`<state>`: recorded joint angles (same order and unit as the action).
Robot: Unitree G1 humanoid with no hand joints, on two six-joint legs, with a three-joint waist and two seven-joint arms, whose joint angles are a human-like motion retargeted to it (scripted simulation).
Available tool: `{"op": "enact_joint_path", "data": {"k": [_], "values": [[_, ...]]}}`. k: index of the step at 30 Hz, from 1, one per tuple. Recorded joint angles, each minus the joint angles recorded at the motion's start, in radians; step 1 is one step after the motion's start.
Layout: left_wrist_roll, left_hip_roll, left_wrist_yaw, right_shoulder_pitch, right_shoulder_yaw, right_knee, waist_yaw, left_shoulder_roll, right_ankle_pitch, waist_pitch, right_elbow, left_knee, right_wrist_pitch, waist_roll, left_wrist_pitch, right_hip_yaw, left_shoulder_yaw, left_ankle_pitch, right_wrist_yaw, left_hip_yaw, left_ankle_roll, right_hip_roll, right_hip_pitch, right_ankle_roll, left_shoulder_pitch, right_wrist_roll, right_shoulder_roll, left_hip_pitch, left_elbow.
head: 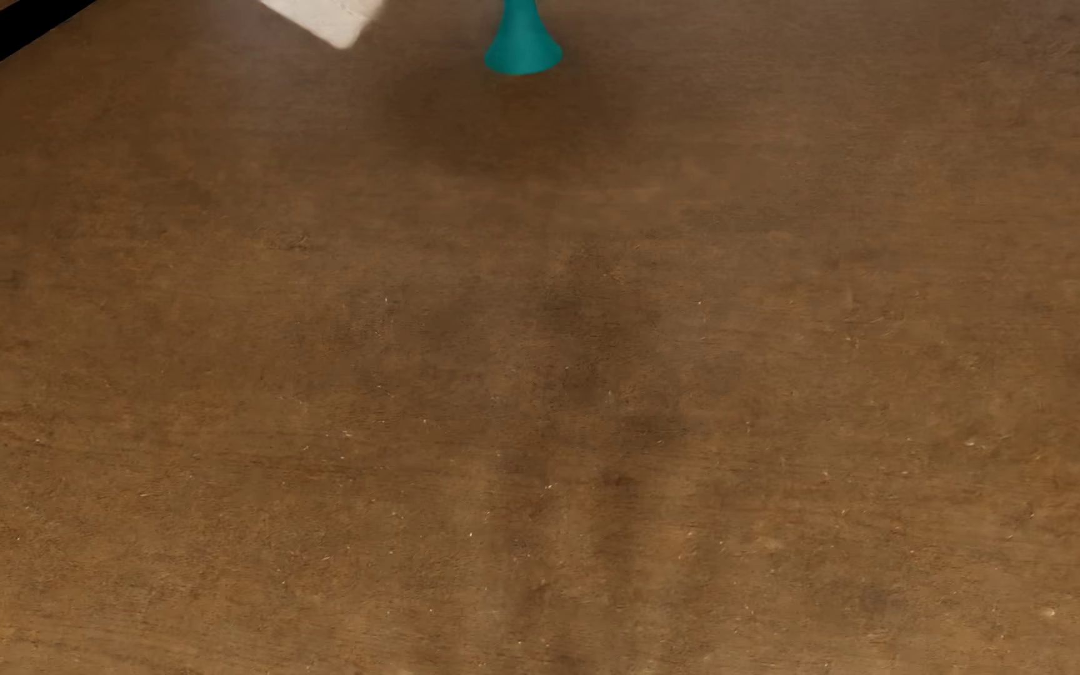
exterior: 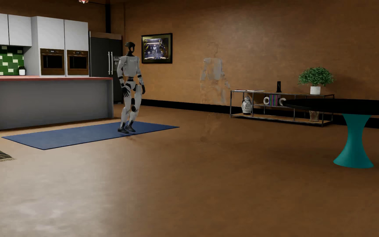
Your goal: Head to the dark table
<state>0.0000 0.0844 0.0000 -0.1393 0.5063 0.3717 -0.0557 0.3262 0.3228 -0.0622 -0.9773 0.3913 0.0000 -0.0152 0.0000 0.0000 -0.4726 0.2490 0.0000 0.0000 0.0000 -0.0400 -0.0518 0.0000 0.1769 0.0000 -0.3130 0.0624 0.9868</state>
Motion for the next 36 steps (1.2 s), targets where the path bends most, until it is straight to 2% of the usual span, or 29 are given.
{"op": "enact_joint_path", "data": {"k": [12, 14, 17, 18, 20, 22, 27, 29, 31, 32, 34, 36], "values": [[0.0, -0.011, 0.0, -0.048, 0.013, -0.017, 0.006, 0.01, 0.027, 0.009, -0.024, 0.037, 0.0, -0.01, 0.0, 0.0, 0.029, 0.066, 0.0, 0.0, 0.0, -0.024, 0.015, 0.0, 0.041, 0.0, -0.008, -0.03, -0.028], [0.0, -0.011, 0.0, -0.056, 0.027, -0.008, -0.008, 0.016, 0.021, -0.002, -0.043, 0.133, 0.0, -0.01, 0.0, 0.0, 0.042, 0.043, 0.0, 0.0, 0.0, -0.035, 0.012, 0.0, 0.053, 0.0, -0.01, -0.084, -0.037], [0.0, -0.023, 0.0, -0.062, 0.037, 0.012, -0.041, 0.023, 0.031, -0.042, -0.044, 0.475, 0.0, -0.007, 0.0, 0.0, 0.058, -0.139, 0.0, 0.0, 0.0, -0.041, -0.017, 0.0, 0.064, 0.0, -0.012, -0.263, -0.026], [0.0, -0.028, 0.0, -0.062, 0.032, 0.016, -0.055, 0.022, 0.041, -0.054, -0.037, 0.623, 0.0, -0.01, 0.0, 0.0, 0.063, -0.171, 0.0, 0.0, 0.0, -0.045, -0.027, 0.0, 0.07, 0.0, -0.015, -0.348, -0.021], [0.0, -0.039, 0.0, -0.057, 0.02, 0.02, -0.097, 0.016, 0.056, -0.073, -0.027, 0.786, 0.0, -0.016, 0.0, 0.0, 0.071, -0.12, 0.0, 0.0, 0.0, -0.045, -0.05, 0.0, 0.099, 0.0, -0.026, -0.479, -0.013], [0.0, -0.045, 0.0, -0.04, 0.001, 0.021, -0.135, 0.01, 0.06, -0.084, -0.025, 0.689, 0.0, -0.009, 0.0, 0.0, 0.063, -0.086, 0.0, 0.0, 0.0, -0.031, -0.071, 0.0, 0.14, 0.0, -0.029, -0.542, 0.015], [0.0, -0.048, 0.0, -0.012, -0.046, 0.019, -0.143, -0.012, 0.059, -0.082, 0.058, 0.095, 0.0, -0.009, 0.0, 0.0, -0.066, -0.081, 0.0, 0.0, 0.0, -0.021, -0.129, 0.0, 0.209, 0.0, -0.044, -0.527, 0.136], [0.0, -0.066, 0.0, -0.015, -0.074, 0.024, -0.138, -0.022, 0.053, -0.08, 0.099, 0.041, 0.0, -0.002, 0.0, 0.0, -0.097, -0.106, 0.0, 0.0, 0.0, -0.004, -0.159, 0.0, 0.22, 0.0, -0.04, -0.52, 0.162], [0.0, -0.059, 0.0, -0.036, -0.116, 0.033, -0.119, -0.022, 0.004, -0.078, 0.121, 0.112, 0.0, 0.037, 0.0, 0.0, -0.095, -0.251, 0.0, 0.0, 0.0, 0.03, -0.188, 0.0, 0.206, 0.0, -0.017, -0.537, 0.17], [0.0, -0.039, 0.0, -0.057, -0.128, 0.046, -0.1, -0.017, -0.048, -0.074, 0.118, 0.154, 0.0, 0.063, 0.0, 0.0, -0.086, -0.277, 0.0, 0.0, 0.0, 0.044, -0.202, 0.0, 0.189, 0.0, -0.004, -0.543, 0.167], [0.0, 0.0, 0.0, -0.107, -0.091, 0.139, -0.065, -0.003, -0.227, -0.062, 0.079, 0.199, 0.0, 0.097, 0.0, 0.0, -0.066, -0.226, 0.0, 0.0, 0.0, 0.055, -0.189, 0.0, 0.137, 0.0, 0.008, -0.506, 0.145], [0.0, 0.029, 0.0, -0.143, -0.008, 0.384, -0.052, 0.019, -0.439, -0.06, 0.031, 0.187, 0.0, 0.119, 0.0, 0.0, -0.021, -0.145, 0.0, 0.0, 0.0, 0.061, -0.067, 0.0, 0.069, 0.0, 0.01, -0.407, 0.092]]}}
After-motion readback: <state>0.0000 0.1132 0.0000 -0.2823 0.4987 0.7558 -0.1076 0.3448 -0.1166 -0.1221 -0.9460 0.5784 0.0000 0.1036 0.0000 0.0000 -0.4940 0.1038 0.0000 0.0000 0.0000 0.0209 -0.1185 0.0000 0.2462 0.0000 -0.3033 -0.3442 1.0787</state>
